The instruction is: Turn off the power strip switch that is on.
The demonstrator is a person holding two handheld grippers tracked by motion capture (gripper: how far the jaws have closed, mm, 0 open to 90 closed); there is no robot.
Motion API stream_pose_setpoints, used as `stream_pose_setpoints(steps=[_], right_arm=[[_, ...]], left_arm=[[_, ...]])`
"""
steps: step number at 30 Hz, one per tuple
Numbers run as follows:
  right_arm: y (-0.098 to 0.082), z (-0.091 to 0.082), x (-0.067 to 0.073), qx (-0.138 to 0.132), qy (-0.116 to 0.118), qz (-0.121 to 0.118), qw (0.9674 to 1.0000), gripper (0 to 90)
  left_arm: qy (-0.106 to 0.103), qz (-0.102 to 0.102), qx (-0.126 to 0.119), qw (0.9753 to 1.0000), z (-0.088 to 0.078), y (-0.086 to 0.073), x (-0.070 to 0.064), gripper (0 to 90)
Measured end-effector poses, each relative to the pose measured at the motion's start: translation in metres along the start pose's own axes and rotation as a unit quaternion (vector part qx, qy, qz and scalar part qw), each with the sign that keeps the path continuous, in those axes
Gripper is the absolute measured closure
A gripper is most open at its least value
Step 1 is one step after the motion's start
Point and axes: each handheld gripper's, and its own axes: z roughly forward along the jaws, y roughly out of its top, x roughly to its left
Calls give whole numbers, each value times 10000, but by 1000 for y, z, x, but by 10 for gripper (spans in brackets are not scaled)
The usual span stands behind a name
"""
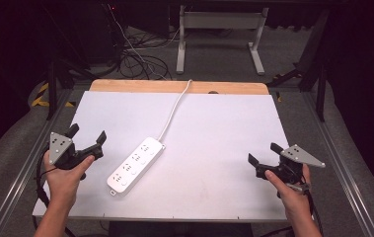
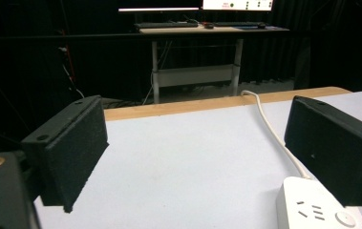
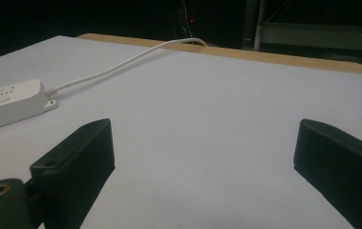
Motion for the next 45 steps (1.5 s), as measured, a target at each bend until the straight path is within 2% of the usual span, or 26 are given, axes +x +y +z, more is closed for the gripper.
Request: stream_pose_setpoints(steps=[7, 19, 27, 35, 45], right_arm=[[0, 0, 0, -2, 1, 1, 10000, 71], [-1, -2, -1, -17, -25, 16, 10000, 71], [0, -1, 0, -14, -13, 12, 10000, 71], [1, 1, 2, -5, 29, -26, 10000, 71], [0, 0, 2, 5, 12, -22, 10000, 71]], left_arm=[[-2, 0, 1, 10000, 1, -1, 1, 40], [-216, 109, 39, 9997, 2, -1, -1, 15], [-275, 142, 101, 9995, 1, -3, -1, 16], [-239, 144, 101, 9996, 0, -3, -1, 20], [-291, 150, 122, 9994, 2, -4, -1, 21]])
